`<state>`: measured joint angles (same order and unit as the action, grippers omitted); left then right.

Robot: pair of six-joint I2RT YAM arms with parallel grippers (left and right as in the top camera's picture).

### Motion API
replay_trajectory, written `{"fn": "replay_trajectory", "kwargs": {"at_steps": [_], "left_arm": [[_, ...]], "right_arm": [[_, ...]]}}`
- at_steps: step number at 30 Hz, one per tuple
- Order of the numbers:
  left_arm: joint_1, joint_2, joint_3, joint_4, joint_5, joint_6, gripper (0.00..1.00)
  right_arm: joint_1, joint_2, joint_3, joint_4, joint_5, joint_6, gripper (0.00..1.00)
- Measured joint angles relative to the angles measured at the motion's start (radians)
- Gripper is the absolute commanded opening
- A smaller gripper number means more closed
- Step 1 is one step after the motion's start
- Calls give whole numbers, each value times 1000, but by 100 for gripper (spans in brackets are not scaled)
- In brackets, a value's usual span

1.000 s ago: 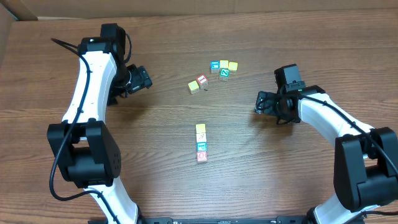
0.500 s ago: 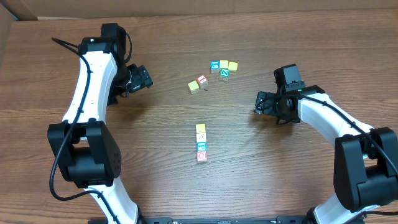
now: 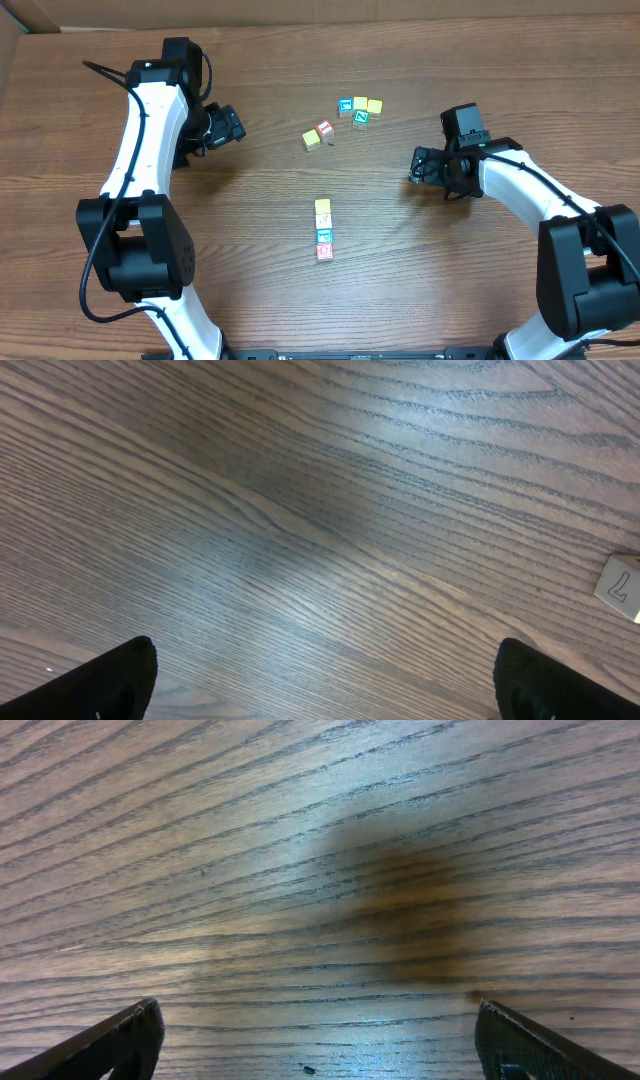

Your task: Flip 4 blocks

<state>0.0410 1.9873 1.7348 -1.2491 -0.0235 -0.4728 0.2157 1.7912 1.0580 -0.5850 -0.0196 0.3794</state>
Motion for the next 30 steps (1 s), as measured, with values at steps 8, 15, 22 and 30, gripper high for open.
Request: {"fn": "replay_trajectory", "kwargs": {"at_steps": [8,15,22,30], "left_arm": [[0,0,0,0,0,0,100],[0,0,0,0,0,0,100],[0,0,0,0,0,0,100],[0,0,0,0,0,0,100]], "right_arm": [[0,-36,0,-4,0,-1,100],[0,-370,0,-1,-1,-2,100],[0,-714,2,1,-2,-2,100],[0,-1068,-1,-2,27,-3,100]]}}
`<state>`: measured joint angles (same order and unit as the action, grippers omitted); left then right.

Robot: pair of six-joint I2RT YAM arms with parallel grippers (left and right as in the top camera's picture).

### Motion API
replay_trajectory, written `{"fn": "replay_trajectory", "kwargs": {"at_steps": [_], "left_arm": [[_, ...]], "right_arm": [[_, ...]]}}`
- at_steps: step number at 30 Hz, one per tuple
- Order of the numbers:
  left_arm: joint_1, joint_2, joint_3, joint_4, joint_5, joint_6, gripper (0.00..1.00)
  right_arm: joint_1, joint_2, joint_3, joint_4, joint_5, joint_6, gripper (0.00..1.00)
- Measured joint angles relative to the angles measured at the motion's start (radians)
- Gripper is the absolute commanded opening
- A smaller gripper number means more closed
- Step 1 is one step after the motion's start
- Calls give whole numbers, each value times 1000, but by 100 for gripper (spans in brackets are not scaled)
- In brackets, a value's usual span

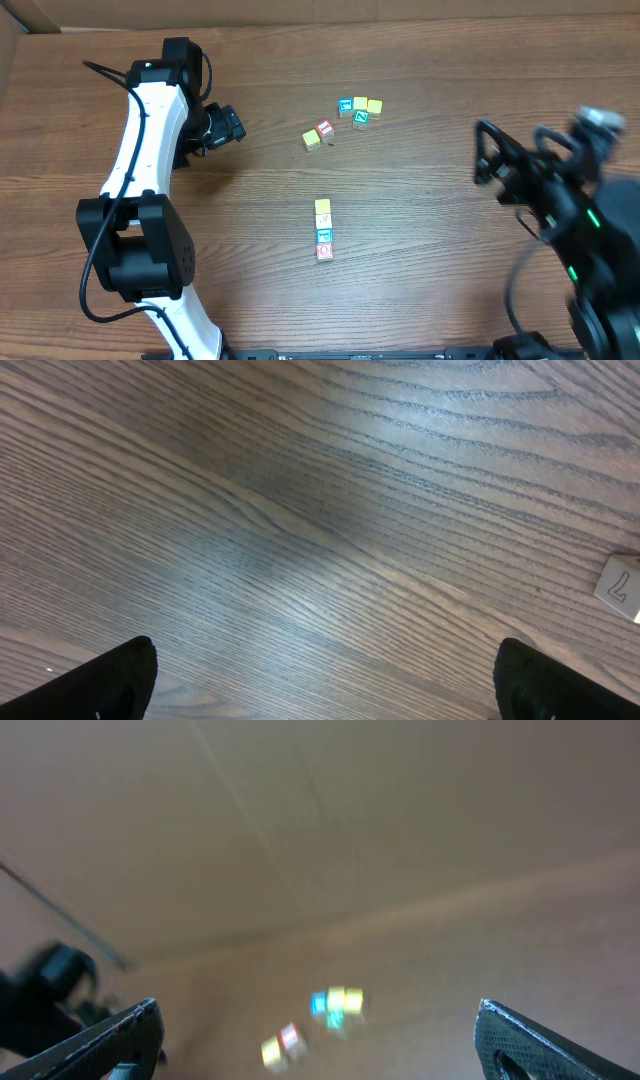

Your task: Flip 4 blocks

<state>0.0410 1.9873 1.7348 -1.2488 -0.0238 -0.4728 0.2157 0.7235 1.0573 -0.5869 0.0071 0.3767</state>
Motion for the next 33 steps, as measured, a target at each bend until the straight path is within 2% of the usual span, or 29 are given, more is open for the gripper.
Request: {"fn": "replay_trajectory", "kwargs": {"at_steps": [8,13,16,23,29,33], "left_arm": [[0,0,0,0,0,0,100],[0,0,0,0,0,0,100],[0,0,0,0,0,0,100],[0,0,0,0,0,0,100],[0,0,0,0,0,0,100],[0,0,0,0,0,0,100]], "right_arm": [[0,-324,-111,-2,89,-3,100],[-32,-508,-263,-2,113,-8,100],[-61,-583,-360,56,117,-11,100],[-84,-700,-612,306,116,-38,100],[-120,-708,-784,674,48,-109,100],[-168,-710,-851,850,2,-166,100]]}}
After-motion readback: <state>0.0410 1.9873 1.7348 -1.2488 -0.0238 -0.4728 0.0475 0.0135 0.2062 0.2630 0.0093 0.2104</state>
